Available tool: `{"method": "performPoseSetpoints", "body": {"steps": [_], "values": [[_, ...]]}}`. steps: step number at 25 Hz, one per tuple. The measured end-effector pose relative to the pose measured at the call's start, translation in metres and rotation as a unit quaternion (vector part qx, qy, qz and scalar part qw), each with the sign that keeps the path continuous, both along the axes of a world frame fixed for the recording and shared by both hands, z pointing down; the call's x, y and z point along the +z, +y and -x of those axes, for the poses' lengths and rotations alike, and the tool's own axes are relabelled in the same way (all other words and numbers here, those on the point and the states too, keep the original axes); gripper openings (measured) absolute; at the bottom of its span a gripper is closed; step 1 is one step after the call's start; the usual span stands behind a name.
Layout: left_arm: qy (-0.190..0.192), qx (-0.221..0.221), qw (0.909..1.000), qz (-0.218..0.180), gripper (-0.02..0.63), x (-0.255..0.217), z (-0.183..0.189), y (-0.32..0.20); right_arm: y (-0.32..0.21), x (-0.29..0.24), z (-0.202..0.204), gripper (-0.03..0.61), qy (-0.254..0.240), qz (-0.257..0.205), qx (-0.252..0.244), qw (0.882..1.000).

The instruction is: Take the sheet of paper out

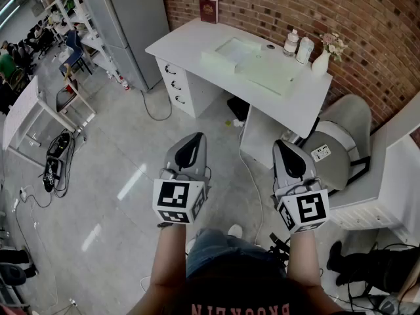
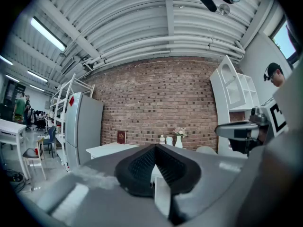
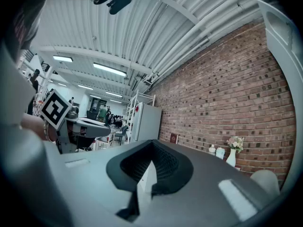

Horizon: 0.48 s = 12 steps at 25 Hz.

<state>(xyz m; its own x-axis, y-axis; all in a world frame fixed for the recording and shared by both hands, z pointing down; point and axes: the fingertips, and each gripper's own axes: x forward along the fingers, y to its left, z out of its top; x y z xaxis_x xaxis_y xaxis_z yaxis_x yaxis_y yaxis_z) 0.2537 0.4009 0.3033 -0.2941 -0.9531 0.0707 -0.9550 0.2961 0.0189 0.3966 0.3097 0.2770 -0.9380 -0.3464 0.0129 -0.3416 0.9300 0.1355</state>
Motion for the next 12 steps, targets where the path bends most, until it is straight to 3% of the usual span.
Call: {"method": "performPoseSetpoints", "body": {"steps": [6, 12], "values": [[-0.005, 0.0, 1.0, 0.007, -0.003, 0.004, 0.003, -0.031, -0.033, 0.002, 0.003, -0.002, -0.009, 0.002, 0.0, 1.0], [-0.01, -0.011, 0.9999, 0.006, -0.003, 0.007, 0.03, -0.056, -0.061, 0.005, 0.026, 0.0, -0.021, 0.009, -0.006, 1.0]]}}
